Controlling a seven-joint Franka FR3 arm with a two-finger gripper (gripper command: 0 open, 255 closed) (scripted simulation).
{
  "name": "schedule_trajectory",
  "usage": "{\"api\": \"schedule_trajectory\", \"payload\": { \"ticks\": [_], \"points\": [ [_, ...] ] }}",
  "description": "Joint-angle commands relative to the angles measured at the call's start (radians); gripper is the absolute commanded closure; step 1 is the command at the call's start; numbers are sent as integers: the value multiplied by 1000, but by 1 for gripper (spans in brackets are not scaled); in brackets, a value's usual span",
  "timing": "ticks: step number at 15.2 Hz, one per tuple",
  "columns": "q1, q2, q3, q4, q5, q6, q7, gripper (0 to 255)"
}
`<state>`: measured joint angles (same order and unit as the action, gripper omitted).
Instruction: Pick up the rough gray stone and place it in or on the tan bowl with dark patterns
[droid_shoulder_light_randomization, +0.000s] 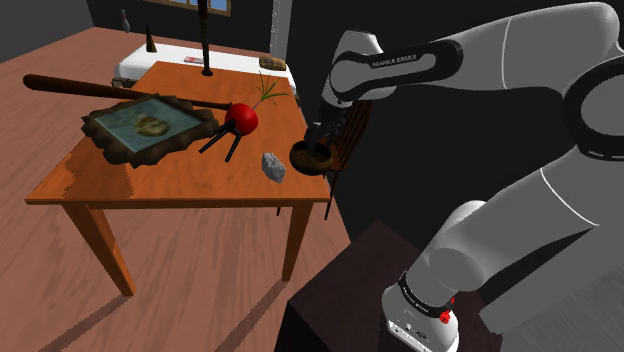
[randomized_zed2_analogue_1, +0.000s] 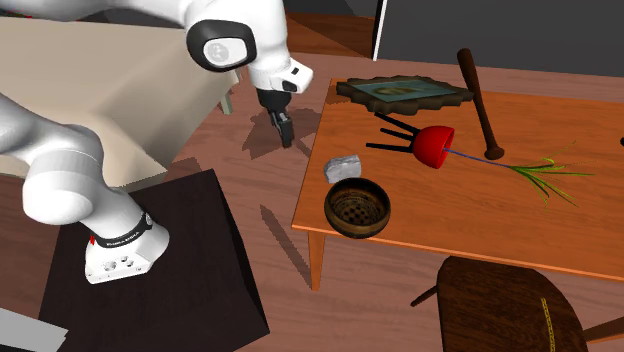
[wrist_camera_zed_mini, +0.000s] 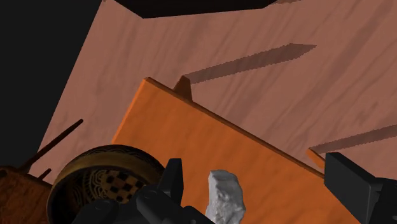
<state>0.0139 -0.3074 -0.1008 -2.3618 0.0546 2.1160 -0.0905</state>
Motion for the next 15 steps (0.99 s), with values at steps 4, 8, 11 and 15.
{"api": "schedule_trajectory", "payload": {
  "ticks": [4,8,11,15],
  "points": [
    [13,194,-7,80,38,132,-28,0],
    [17,347,-7,173,75,205,-54,0],
    [17,462,-3,257,103,245,-73,0],
    [10,616,8,388,135,281,-93,0]
  ]
}}
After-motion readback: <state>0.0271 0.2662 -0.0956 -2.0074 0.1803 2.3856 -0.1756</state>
